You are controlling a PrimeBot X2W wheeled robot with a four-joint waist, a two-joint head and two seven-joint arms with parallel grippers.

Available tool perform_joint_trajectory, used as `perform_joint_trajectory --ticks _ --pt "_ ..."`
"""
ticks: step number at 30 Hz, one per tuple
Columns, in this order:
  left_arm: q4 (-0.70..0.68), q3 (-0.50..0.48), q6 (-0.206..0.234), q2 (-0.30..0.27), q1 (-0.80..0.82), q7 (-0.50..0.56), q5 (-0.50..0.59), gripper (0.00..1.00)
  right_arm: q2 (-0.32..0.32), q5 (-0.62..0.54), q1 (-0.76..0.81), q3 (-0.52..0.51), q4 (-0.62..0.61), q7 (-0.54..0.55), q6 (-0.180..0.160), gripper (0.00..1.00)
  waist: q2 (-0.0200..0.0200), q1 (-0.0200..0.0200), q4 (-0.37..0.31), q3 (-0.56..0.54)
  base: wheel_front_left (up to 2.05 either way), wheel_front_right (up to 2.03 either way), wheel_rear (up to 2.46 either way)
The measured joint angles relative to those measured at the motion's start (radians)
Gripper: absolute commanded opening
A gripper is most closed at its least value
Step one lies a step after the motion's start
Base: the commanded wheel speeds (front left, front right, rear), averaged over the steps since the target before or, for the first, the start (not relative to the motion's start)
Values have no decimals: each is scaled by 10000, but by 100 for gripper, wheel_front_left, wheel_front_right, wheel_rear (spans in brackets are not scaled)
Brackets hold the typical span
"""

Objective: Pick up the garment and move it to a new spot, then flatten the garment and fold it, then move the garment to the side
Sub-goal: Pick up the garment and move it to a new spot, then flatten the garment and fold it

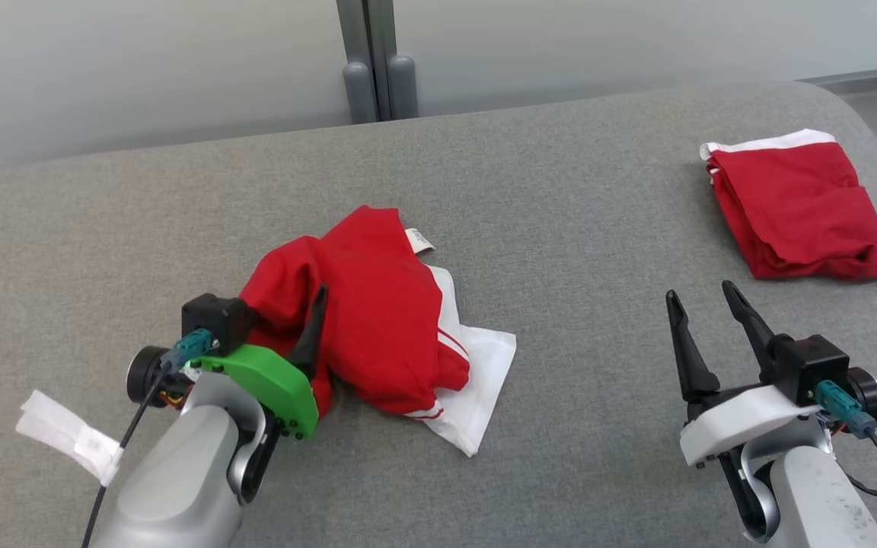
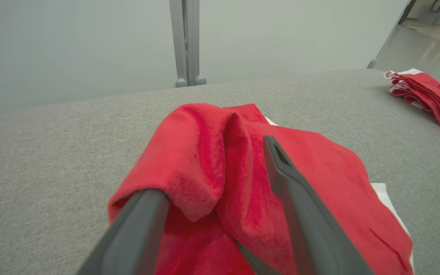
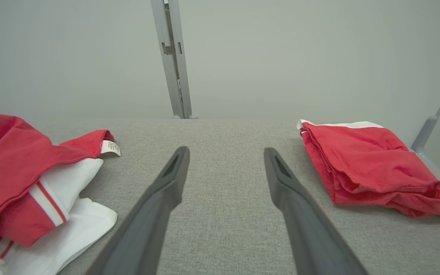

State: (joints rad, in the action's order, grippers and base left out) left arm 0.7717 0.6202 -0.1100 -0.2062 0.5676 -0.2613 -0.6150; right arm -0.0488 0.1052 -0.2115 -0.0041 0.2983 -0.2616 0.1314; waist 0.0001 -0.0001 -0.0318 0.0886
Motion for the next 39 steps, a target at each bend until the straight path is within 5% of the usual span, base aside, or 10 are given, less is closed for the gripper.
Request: perform_joint_trajectory --ticks 10,19,39 --pt "-2161 -1204 351 -291 -2353 -12 713 100 0 -17 626 -50 29 0 0 100 0 0 239 -812 0 0 0" --pt "-4132 -2961 1367 301 -4726 -29 1262 100 0 370 1418 234 -184 0 0 100 0 0 482 -1325 0 0 0" --pt "-4867 -3935 1003 1053 -5983 -29 2339 100 0 800 2012 357 -226 0 0 100 0 0 608 -1422 0 0 0"
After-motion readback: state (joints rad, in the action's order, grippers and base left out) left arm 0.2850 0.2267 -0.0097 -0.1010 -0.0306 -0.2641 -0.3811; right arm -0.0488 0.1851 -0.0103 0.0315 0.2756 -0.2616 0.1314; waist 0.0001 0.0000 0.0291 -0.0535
